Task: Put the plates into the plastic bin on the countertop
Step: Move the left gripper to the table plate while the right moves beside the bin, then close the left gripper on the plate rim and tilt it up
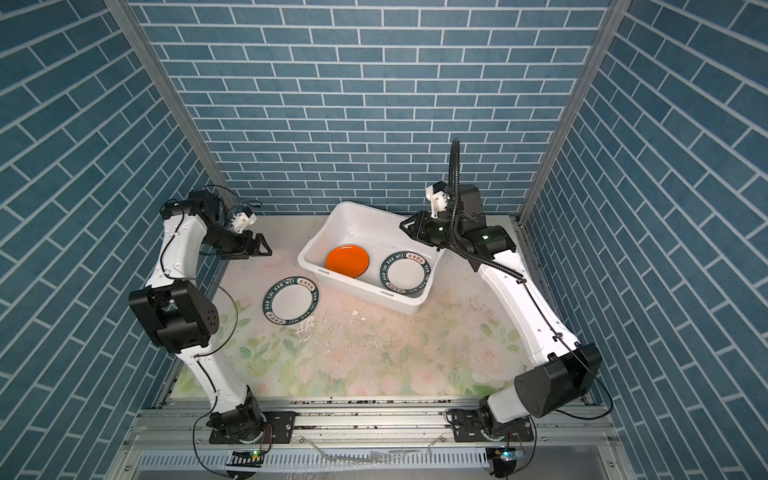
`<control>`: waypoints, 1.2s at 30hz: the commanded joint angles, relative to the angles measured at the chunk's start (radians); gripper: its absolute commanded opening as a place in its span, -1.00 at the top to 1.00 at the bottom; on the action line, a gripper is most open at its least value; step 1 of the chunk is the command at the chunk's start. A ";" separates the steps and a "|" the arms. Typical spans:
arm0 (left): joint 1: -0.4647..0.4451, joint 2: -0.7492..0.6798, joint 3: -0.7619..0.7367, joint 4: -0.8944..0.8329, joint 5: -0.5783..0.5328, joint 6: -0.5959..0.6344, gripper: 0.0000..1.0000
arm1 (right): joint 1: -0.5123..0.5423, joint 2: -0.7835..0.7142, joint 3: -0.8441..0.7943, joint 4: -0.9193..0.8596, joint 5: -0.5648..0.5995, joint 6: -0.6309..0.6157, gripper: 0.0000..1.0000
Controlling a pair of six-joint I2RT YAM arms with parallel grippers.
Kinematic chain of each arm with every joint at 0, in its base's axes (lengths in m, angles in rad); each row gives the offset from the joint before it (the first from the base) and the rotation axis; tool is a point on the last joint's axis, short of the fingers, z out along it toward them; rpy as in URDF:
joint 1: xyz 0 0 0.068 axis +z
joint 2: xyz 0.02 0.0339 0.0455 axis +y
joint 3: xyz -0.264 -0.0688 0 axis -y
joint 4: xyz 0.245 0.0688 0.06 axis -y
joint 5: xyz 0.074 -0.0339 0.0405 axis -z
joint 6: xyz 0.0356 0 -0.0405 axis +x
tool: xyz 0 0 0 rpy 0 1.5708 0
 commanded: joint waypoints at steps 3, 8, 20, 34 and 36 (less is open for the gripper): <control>0.007 -0.017 -0.094 0.039 0.001 0.043 -0.69 | 0.082 -0.098 -0.195 0.155 -0.112 -0.010 0.41; 0.036 0.033 -0.155 0.055 0.021 0.070 -0.62 | 0.157 -0.178 -0.371 0.270 -0.166 0.006 0.41; 0.098 0.111 -0.251 0.104 0.032 0.112 -0.44 | 0.206 -0.373 -0.644 0.416 -0.068 0.046 0.41; 0.137 0.238 -0.216 0.125 0.075 0.152 -0.34 | 0.219 -0.325 -0.727 0.570 -0.012 0.103 0.41; 0.136 0.247 -0.209 0.118 0.094 0.162 -0.31 | 0.221 -0.321 -0.729 0.574 -0.009 0.105 0.41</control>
